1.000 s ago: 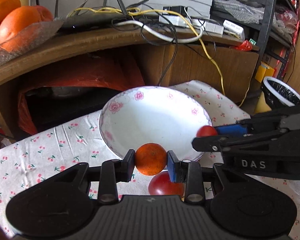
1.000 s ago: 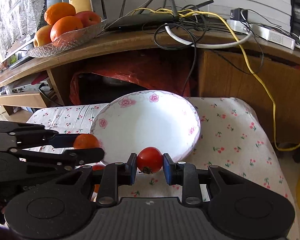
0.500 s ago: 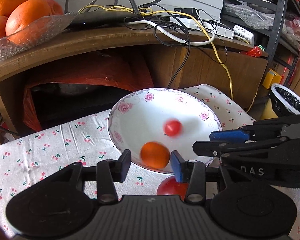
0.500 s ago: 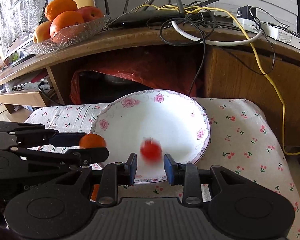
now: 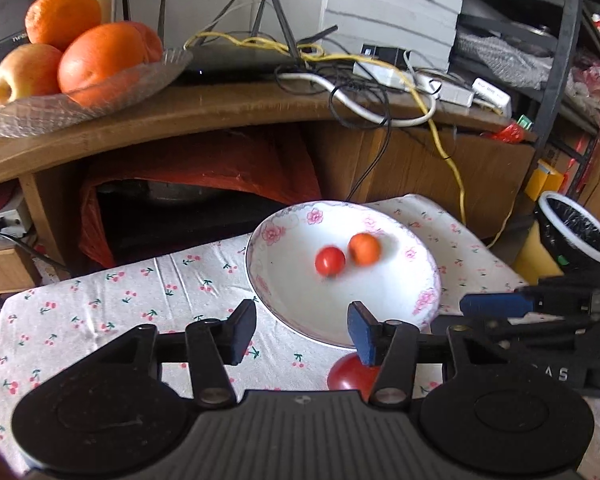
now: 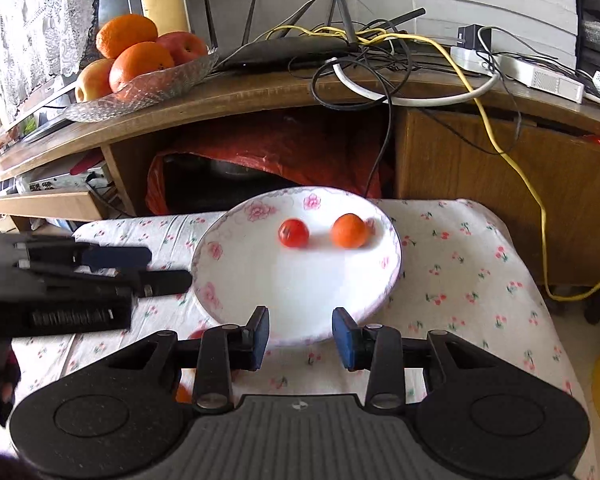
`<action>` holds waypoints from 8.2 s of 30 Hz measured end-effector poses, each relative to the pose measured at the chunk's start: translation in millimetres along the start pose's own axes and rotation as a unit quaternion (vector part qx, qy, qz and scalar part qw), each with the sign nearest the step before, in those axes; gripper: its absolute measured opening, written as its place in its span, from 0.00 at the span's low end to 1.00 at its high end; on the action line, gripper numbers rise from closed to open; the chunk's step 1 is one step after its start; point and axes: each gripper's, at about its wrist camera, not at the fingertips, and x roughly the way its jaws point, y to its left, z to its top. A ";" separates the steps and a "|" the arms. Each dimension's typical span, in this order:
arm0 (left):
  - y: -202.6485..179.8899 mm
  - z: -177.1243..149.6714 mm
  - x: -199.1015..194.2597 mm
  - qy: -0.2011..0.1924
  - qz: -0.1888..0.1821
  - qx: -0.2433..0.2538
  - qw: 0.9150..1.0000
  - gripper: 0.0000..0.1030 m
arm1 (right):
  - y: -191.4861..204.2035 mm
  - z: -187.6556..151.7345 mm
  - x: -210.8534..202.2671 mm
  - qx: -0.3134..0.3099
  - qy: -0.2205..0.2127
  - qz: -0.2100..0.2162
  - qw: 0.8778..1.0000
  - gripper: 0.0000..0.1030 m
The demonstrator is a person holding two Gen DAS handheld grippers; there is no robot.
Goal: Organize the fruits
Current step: 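Move the left gripper to the small potato while the right moves to another mandarin, then grasp the potato with the left gripper while the right grasps the mandarin, lift both, then lower both held fruits into the white bowl and open both grippers, then move the left gripper to the red tomato while the right moves to the brown round fruit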
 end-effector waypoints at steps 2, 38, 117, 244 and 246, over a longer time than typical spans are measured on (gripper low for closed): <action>0.0 -2.4 -8.3 0.001 -0.002 0.004 1.000 0.58 | 3.7 -5.0 -9.1 0.005 0.002 0.001 1.000 0.31; 30.0 -70.3 -79.8 0.066 -0.022 0.036 0.997 0.64 | 103.4 -70.8 -5.1 -0.014 0.087 0.066 0.994 0.25; -18.5 -89.0 -34.0 0.097 -0.020 0.139 0.985 0.35 | 51.8 -61.7 -8.9 -0.036 0.088 0.054 0.994 0.27; -39.8 -67.9 -31.0 0.100 -0.035 0.062 0.992 0.53 | 35.3 -32.4 -2.0 -0.010 0.054 0.052 0.997 0.36; -41.3 -69.9 -28.1 0.105 -0.038 0.064 0.992 0.53 | 36.3 -32.8 6.4 -0.019 0.059 0.054 0.997 0.36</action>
